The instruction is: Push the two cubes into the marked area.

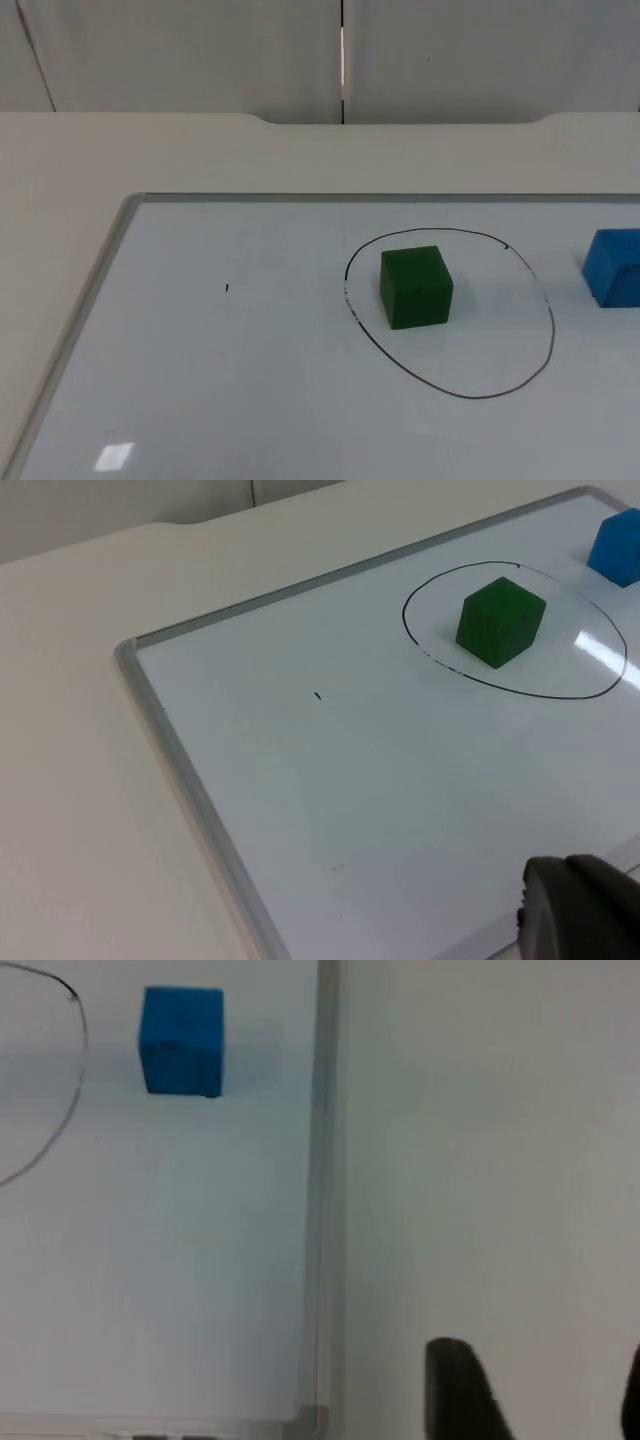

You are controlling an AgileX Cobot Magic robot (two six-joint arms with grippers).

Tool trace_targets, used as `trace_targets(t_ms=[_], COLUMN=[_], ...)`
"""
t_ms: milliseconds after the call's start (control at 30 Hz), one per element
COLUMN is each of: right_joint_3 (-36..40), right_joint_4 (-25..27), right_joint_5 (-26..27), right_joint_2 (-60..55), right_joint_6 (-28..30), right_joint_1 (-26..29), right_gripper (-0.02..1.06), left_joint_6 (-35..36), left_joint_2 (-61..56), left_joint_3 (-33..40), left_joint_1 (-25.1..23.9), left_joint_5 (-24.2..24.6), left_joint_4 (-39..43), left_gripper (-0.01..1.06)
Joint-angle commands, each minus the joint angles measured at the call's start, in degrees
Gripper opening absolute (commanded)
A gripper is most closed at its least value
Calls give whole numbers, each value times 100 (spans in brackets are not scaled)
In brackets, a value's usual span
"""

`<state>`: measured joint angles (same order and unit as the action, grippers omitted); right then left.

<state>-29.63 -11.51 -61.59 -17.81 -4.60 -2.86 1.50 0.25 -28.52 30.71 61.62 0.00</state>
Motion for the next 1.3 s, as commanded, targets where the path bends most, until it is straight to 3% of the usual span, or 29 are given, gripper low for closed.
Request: trace_targets(t_ms=[0, 200, 433, 533, 933, 1267], right_joint_3=[-63, -172, -470, -630, -1661, -2126], right_joint_4=[-116, -141, -141, -141, 141, 130], right_joint_5=[156, 794, 1710, 1871, 1860, 2346], right_joint_2=[-312, -894, -2007, -2518, -5348, -6999], right_joint_6=[-144, -259, -418, -418, -418, -378], right_joint_1=[29, 29, 29, 29, 29, 29], right_gripper=[28, 8, 8, 8, 8, 8], left_joint_6=[51, 51, 51, 51, 51, 51], left_joint_2=[-25, -25, -25, -25, -25, -25], left_joint_3=[16, 16, 16, 16, 16, 16], left_joint_1=[-16, -16, -16, -16, -16, -16], left_joint_5=[5, 5, 5, 5, 5, 5], left_joint_4=[0, 0, 0, 0, 0, 0], left_gripper=[0, 0, 0, 0, 0, 0])
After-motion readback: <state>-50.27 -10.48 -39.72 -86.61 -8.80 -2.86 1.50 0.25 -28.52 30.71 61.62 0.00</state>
